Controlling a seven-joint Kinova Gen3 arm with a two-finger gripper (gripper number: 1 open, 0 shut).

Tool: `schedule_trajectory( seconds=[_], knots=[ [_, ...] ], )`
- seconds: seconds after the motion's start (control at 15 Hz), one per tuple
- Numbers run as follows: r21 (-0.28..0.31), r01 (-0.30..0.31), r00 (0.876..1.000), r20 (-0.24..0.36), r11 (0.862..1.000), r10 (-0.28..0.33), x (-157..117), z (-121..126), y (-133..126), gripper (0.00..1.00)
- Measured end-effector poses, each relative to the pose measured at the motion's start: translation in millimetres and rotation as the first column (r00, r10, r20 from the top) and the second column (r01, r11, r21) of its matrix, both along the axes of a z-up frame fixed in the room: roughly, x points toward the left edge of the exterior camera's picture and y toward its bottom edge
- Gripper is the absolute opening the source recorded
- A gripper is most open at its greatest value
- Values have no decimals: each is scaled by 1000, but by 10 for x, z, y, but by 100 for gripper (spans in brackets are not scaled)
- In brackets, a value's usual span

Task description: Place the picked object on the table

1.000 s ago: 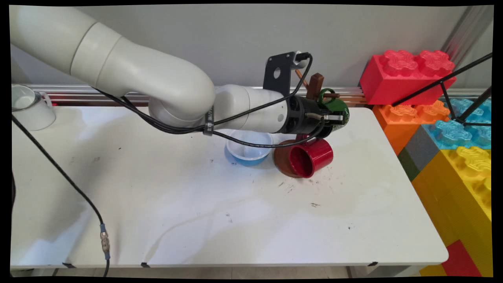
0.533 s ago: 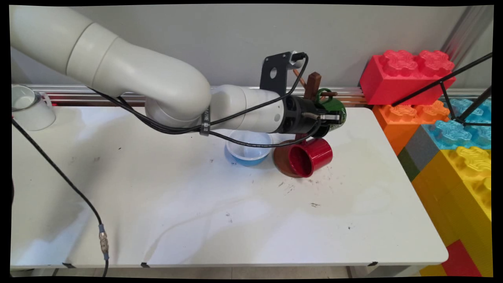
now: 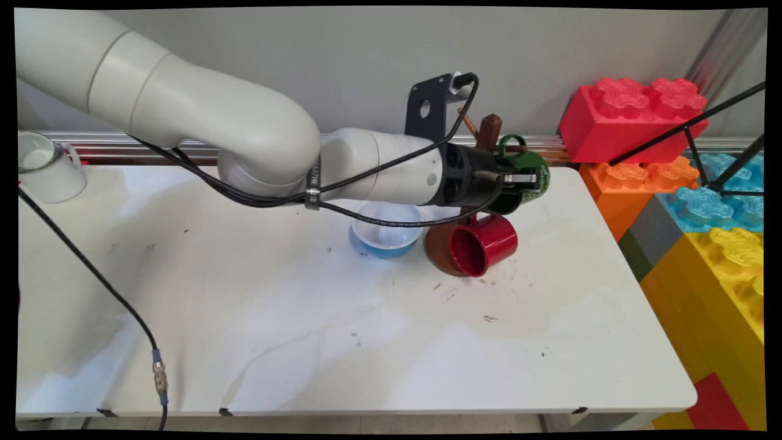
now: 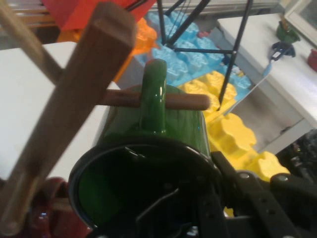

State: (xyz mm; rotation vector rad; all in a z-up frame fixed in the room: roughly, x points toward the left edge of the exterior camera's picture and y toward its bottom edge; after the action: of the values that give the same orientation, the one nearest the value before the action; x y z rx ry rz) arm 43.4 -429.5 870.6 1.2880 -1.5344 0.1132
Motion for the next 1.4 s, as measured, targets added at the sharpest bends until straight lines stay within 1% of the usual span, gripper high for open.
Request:
schedule_trajectory(
  seconds=[0.47,0.87,1.07,1.2,1.4],
  knots=[
    [18,40,998,-55,999,-39,-75,130,135,0],
    [36,77,994,-79,996,-74,-115,216,255,0],
    [40,114,991,-68,993,-111,-126,265,318,0],
    [44,152,988,-40,987,-150,-121,319,369,0],
    [56,191,981,13,980,-192,-70,412,435,0]
  ],
)
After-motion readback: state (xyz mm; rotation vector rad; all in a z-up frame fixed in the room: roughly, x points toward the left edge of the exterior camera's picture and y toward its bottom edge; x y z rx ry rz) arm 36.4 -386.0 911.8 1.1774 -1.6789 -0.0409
